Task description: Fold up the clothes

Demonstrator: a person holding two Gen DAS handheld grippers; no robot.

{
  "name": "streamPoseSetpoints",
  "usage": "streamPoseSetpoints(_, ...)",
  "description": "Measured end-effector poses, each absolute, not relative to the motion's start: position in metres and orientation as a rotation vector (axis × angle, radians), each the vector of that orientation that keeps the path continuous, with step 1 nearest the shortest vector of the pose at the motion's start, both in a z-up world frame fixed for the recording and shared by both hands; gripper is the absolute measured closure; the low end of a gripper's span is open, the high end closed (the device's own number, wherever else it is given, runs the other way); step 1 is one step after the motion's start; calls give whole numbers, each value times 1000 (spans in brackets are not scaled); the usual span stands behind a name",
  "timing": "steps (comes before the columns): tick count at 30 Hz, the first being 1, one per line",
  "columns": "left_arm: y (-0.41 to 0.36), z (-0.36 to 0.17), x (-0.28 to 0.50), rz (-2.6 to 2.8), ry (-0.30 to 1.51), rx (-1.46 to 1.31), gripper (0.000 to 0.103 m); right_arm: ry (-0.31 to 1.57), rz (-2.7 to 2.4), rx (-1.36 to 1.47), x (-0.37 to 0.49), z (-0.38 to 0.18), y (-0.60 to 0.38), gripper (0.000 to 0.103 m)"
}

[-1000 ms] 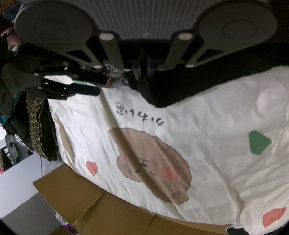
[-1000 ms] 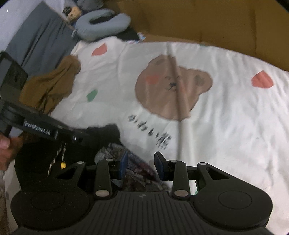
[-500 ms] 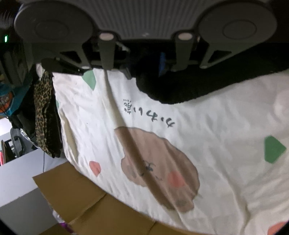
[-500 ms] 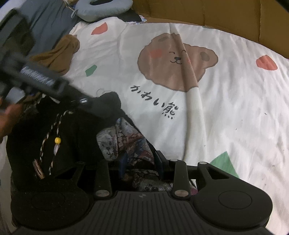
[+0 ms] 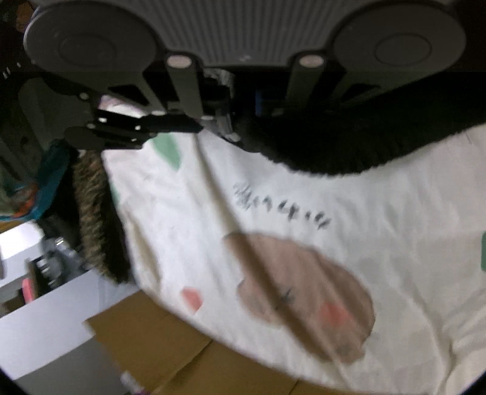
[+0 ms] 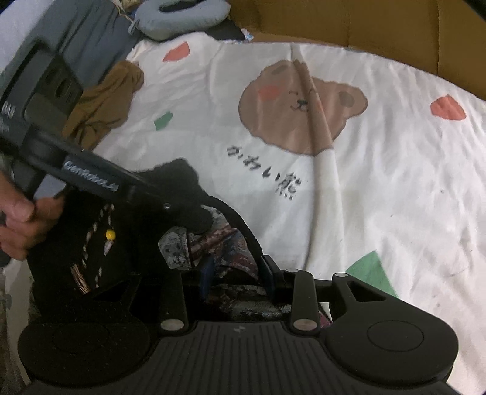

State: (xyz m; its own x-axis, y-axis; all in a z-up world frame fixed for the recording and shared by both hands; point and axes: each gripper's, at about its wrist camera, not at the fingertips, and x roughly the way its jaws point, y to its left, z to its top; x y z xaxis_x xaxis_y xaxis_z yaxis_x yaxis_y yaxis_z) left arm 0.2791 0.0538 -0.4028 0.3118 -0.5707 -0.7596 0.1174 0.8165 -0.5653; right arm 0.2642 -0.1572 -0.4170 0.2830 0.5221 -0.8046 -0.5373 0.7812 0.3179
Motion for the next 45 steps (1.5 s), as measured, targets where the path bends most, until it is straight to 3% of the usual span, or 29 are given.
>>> streamPoseSetpoints(7,62,-380,268,-538,1023,-425,89,1009,717,54,278,-387,-180,63)
streamPoseSetpoints(36,36,-350,240,-657,900,-44,92,1011,1019,-222,302,-387,-127,63)
streamPoseSetpoints(39,37,-351,239,-667,896,-44,92,1017,1054,-227,300,-389,-124,70)
streamPoseSetpoints(41,38,-351,238,-665,899,-41,92,1022,1072,-225,299,-391,-123,81)
streamPoseSetpoints(42,38,-352,239,-662,902,-40,92,1027,1059,-229,298,-392,-123,95)
streamPoseSetpoints(43,39,-352,239,-657,906,-42,92,1032,1046,-233,298,-393,-122,101)
streamPoseSetpoints(45,43,-351,242,-632,919,-61,90,1048,1009,-203,299,-391,-124,102)
